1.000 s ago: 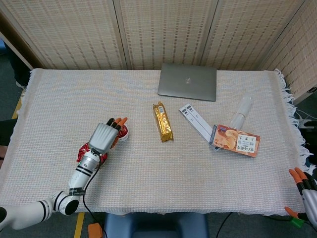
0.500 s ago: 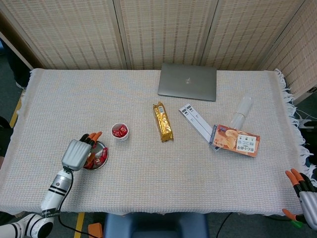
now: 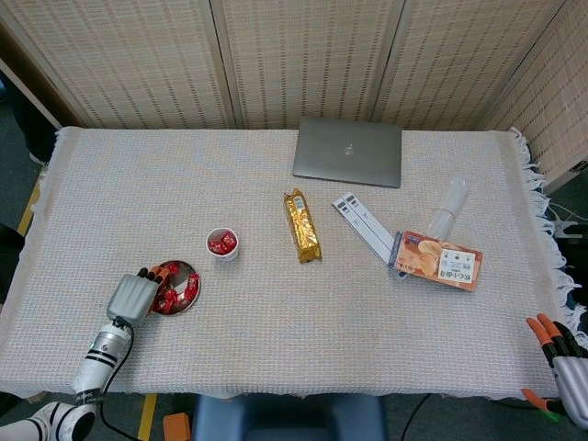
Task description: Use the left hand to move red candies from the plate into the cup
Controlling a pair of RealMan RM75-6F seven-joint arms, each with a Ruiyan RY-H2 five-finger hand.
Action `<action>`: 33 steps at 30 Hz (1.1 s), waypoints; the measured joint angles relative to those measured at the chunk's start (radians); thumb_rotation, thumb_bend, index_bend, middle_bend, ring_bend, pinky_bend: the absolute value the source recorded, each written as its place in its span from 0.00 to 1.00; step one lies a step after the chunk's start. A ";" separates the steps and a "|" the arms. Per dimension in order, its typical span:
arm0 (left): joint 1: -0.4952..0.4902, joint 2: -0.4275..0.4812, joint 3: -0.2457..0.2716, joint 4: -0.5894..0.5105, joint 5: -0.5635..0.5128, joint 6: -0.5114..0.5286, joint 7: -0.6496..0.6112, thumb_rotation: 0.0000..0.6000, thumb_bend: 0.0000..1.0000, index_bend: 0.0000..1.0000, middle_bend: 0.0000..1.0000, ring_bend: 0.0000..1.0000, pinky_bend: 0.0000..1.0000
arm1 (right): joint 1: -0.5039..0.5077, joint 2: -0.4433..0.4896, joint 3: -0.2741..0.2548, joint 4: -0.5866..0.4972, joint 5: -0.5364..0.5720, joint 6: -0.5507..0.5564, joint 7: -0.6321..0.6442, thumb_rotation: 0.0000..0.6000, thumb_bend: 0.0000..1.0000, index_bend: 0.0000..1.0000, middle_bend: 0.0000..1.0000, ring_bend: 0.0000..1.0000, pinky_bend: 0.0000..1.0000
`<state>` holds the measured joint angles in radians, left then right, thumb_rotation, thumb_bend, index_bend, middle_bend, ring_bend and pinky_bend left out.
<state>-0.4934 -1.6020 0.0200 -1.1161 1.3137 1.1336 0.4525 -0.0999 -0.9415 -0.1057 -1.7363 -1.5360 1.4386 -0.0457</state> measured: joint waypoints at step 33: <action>0.008 -0.055 -0.023 0.080 0.107 0.034 -0.012 1.00 0.41 0.56 0.57 0.59 1.00 | 0.004 -0.002 0.005 -0.003 0.015 -0.009 -0.011 1.00 0.04 0.00 0.00 0.00 0.29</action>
<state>-0.4849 -1.6571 -0.0033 -1.0363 1.4205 1.1679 0.4400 -0.0964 -0.9440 -0.1012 -1.7389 -1.5212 1.4295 -0.0565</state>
